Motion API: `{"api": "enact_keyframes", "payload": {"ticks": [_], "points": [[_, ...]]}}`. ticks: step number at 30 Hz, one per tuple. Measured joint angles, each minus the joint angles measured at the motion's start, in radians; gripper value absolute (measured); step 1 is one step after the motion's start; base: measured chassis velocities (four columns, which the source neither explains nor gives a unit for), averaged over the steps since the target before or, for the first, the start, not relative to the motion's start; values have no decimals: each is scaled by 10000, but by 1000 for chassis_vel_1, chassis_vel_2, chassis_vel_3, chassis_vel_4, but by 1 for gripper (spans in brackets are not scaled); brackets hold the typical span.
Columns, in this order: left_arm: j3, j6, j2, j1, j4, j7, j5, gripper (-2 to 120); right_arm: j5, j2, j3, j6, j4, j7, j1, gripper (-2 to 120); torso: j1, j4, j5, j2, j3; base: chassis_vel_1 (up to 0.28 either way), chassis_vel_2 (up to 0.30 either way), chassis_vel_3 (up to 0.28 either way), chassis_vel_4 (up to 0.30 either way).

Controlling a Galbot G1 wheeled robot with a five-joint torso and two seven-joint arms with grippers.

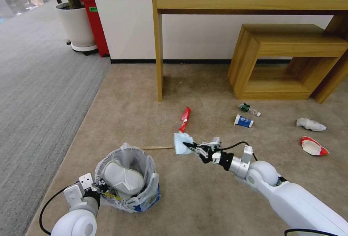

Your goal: Pick up the trash bin and place the garbage on the floor into it.

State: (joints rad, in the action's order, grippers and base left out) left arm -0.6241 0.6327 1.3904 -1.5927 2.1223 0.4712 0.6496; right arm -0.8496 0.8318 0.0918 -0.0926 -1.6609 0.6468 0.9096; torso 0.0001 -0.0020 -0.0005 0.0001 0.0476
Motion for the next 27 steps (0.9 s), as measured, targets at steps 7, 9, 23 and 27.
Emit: {"api": "enact_keyframes", "payload": {"ticks": [7, 9, 23, 27], "points": [[122, -1, 72, 19, -61, -38, -175, 0, 19, 105, 837, -85, -203, 294, -644, 0, 0, 0, 1, 0, 0, 0, 0, 0, 0], [163, -2, 94, 18, -82, -47, -235, 0, -4, 169, 1224, -91, -295, 394, -1017, 0, 0, 0, 0, 0, 0, 0, 0, 0, 0], [279, -3, 176, 11, -179, -104, -435, 0, -524, 543, 4010, -116, -467, 250, -3316, 0, 0, -1, -4, 0, 1, 0, 0, 0, 0], [280, 5, 179, 12, -178, -108, -435, 0, -612, 691, 4596, -122, -330, 192, -3700, 0, 0, -2, -5, 0, 2, 0, 0, 0, 0]]}}
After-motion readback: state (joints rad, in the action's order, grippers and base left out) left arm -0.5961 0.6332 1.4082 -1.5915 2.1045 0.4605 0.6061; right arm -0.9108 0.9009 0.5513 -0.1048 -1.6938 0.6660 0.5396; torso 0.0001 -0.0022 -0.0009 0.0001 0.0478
